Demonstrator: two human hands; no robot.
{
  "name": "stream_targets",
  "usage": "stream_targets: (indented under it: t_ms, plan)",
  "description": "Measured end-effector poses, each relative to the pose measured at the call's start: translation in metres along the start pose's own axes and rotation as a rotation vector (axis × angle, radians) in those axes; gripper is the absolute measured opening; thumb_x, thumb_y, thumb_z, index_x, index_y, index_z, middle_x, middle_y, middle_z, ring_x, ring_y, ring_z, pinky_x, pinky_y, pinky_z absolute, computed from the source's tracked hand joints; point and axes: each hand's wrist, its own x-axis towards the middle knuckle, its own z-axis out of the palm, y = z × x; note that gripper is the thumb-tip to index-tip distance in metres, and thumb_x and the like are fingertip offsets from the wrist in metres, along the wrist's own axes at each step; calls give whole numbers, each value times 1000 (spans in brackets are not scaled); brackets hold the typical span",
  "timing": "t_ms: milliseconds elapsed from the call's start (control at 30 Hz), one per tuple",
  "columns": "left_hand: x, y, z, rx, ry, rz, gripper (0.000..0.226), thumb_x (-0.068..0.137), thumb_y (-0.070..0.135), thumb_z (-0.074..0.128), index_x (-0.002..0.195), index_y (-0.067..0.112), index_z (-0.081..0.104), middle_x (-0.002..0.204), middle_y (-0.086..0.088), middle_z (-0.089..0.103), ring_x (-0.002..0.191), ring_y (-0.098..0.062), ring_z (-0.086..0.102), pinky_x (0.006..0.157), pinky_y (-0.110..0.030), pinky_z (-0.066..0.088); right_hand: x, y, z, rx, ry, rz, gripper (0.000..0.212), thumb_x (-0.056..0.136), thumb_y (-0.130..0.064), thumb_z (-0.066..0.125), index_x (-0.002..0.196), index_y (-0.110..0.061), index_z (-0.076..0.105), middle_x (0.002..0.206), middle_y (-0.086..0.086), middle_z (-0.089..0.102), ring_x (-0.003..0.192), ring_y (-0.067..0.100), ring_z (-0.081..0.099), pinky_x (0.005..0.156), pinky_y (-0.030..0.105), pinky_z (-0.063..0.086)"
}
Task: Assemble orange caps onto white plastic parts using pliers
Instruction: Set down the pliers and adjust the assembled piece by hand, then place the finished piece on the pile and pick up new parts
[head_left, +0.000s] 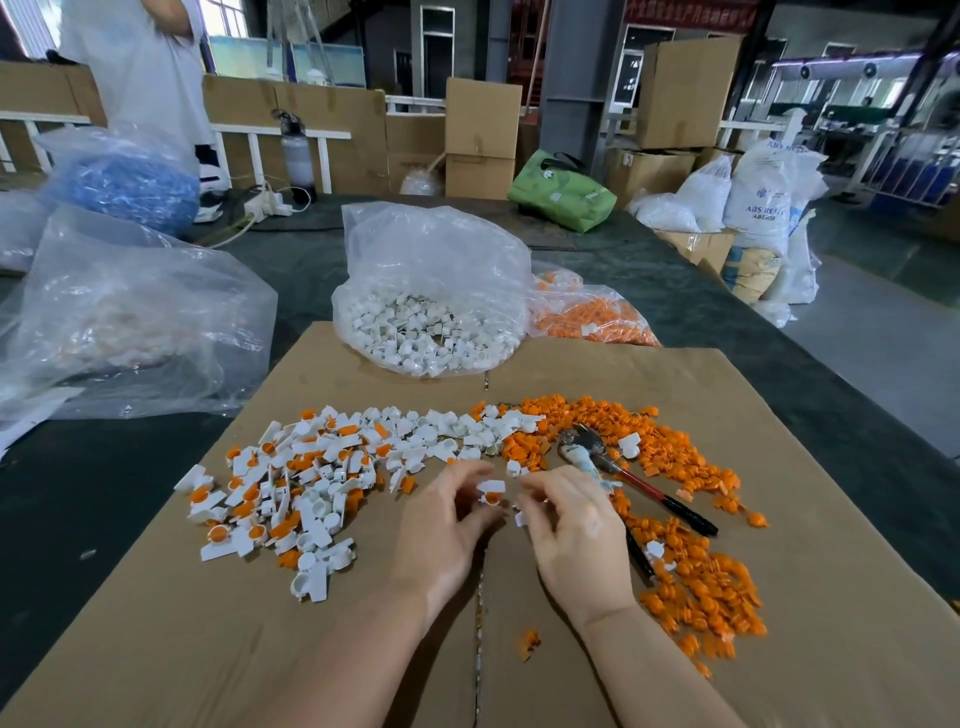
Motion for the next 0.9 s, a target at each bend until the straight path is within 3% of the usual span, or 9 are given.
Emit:
stream_targets:
  t_ms: [100,167,267,400,500,633,767,833,900]
  plan:
    - [3,-1,-1,18,85,-83,20,88,16,63,98,33,62,91,21,53,81,8,50,68,3,35,2,5,2,-79,63,173,12,80,1,69,88,-8,71,84,3,67,83,24,61,74,40,51]
    - [6,-4,-2,106,104,-110,21,91,14,59,106,28,64,96,16,49,86,3,47,73,-1,33,2,7,4,-153,60,228,14,81,2,67,91,-8,71,89,5,67,88,28,61,76,44,48]
    - [10,-10,-5,249,114,-94,29,92,10,57,120,17,62,106,11,45,109,-12,47,90,-13,32,3,7,7,-277,59,210,23,73,6,72,91,-9,73,89,5,68,86,30,62,78,45,47]
    - [13,-18,-12,424,120,-117,40,94,19,54,132,13,51,134,2,39,128,-18,31,108,-25,25,3,7,11,-408,69,187,35,59,8,80,89,-10,74,86,5,68,80,30,64,76,44,49]
    - [13,-21,-14,533,138,-130,44,95,25,50,138,15,44,144,1,31,134,-19,22,112,-28,17,2,8,13,-442,55,197,34,58,7,80,87,-9,74,86,7,68,79,31,64,76,46,49]
    - [11,-15,-14,570,186,-118,40,94,28,52,133,24,48,146,4,28,134,-18,15,111,-40,21,1,7,13,-469,-21,236,26,67,3,74,89,-10,73,91,7,67,85,30,61,80,45,45]
    - [7,-9,-8,499,184,97,29,90,22,59,119,26,60,128,7,45,124,-13,31,104,-27,23,2,7,13,-527,-89,227,24,69,-5,76,90,-16,72,91,4,66,84,26,59,79,43,44]
    - [5,-5,-1,410,91,191,29,91,21,59,120,23,62,119,9,50,115,-7,37,96,-10,21,2,7,13,-552,-175,237,27,79,-11,68,104,-21,67,103,0,63,96,23,55,87,40,35]
    - [4,-1,7,341,0,219,33,93,28,56,125,23,59,116,11,51,109,-3,37,89,-6,20,3,9,13,-540,-241,245,30,89,-17,56,117,-28,57,114,-6,57,107,19,47,92,37,23]
